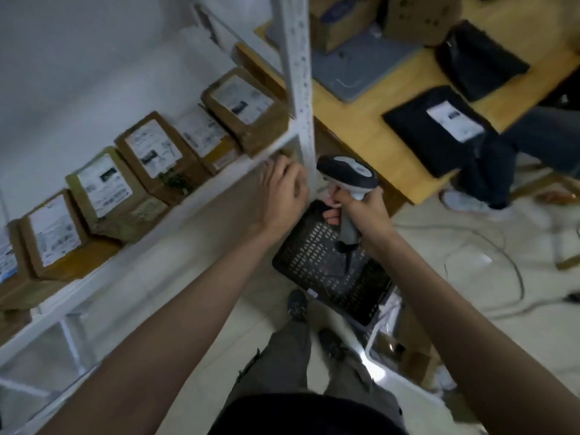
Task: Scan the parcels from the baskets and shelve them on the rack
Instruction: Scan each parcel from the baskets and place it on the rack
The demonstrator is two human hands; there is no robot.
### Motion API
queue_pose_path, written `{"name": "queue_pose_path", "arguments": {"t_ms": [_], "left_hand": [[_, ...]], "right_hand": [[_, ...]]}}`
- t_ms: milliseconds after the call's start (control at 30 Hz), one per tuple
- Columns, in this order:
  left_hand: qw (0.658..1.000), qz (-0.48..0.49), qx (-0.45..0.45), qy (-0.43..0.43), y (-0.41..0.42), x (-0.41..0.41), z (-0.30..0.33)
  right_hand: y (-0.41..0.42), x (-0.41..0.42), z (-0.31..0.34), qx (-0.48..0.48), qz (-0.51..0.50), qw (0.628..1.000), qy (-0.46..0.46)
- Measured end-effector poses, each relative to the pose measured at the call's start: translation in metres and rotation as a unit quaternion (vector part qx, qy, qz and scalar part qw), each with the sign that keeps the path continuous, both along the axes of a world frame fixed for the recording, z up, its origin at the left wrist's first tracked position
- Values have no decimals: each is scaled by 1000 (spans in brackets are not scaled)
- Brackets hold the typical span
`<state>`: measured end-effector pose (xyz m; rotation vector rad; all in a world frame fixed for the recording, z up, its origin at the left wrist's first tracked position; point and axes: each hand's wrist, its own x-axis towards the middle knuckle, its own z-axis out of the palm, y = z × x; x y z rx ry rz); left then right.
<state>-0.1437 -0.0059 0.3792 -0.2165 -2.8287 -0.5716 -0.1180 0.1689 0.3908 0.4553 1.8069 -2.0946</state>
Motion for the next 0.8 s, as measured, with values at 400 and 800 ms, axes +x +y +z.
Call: {"name": "queue_pose_path", "arguments": {"t_ms": [400, 800], "left_hand": [[912, -310, -53, -262, 127, 91, -135], [805, -361, -77, -464, 260, 225, -273]], "right_hand": [[81, 196, -109, -60, -374, 907, -184], [119, 368, -235, -17, -578, 761, -295]]}}
